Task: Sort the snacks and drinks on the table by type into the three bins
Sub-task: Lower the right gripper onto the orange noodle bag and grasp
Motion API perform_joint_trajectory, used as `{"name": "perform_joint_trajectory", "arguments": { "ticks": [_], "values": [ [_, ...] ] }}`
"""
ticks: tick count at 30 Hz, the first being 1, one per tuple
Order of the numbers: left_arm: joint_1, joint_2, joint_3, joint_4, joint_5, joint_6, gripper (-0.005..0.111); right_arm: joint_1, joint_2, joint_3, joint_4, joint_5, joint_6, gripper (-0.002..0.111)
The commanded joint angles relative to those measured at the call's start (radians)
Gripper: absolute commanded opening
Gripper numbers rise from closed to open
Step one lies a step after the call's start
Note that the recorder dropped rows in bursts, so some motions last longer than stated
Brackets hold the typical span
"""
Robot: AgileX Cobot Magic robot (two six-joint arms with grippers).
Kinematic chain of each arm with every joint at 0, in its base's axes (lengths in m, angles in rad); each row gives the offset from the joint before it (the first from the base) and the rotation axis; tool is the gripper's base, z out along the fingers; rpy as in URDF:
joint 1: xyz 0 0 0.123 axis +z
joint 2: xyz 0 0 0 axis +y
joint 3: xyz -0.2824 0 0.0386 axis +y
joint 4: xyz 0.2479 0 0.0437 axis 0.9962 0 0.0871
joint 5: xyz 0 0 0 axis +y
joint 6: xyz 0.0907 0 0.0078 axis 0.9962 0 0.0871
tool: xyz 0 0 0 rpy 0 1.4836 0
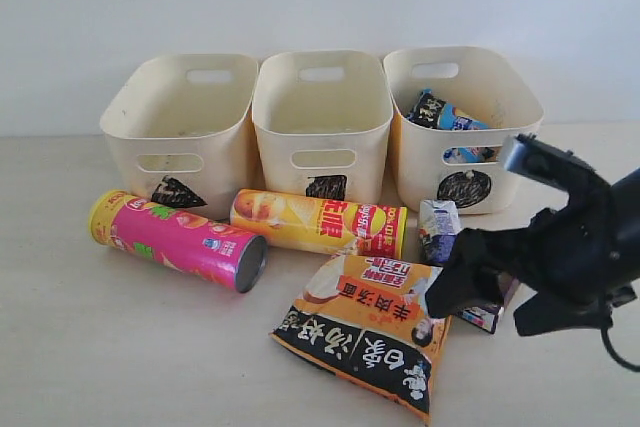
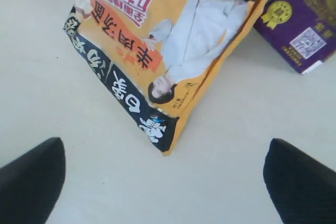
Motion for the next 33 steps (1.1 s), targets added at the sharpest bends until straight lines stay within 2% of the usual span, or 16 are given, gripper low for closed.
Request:
{"name": "perform_joint_trajectory", "arguments": {
  "ticks": [1, 9, 15, 25, 33],
  "values": [
    [-0.002, -0.003, 0.004, -0.008, 0.002, -0.011, 0.004, 0.082, -0.013, 0.082, 0.067, -0.182, -0.013, 0.092],
    [-0.002, -0.003, 0.004, -0.008, 0.002, -0.011, 0.004, 0.192, -0.009, 0.162, 0.293, -0.345, -0.154, 0.092],
    [-0.002, -0.003, 0.004, -0.008, 0.002, -0.011, 0.004, 0.188, 0.019, 0.169, 0.550, -0.325, -0.344, 0.092],
    [-0.002, -0.003, 0.004, -0.008, 0.002, -0.011, 0.004, 0.188, 0.111, 0.169, 0.596, -0.335, -0.363, 0.092],
    [-0.002, -0.003, 0.004, -0.008, 0.002, -0.011, 0.004, 0.188, 0.178, 0.134, 0.684, -0.307, -0.471, 0.092]
  ]
}}
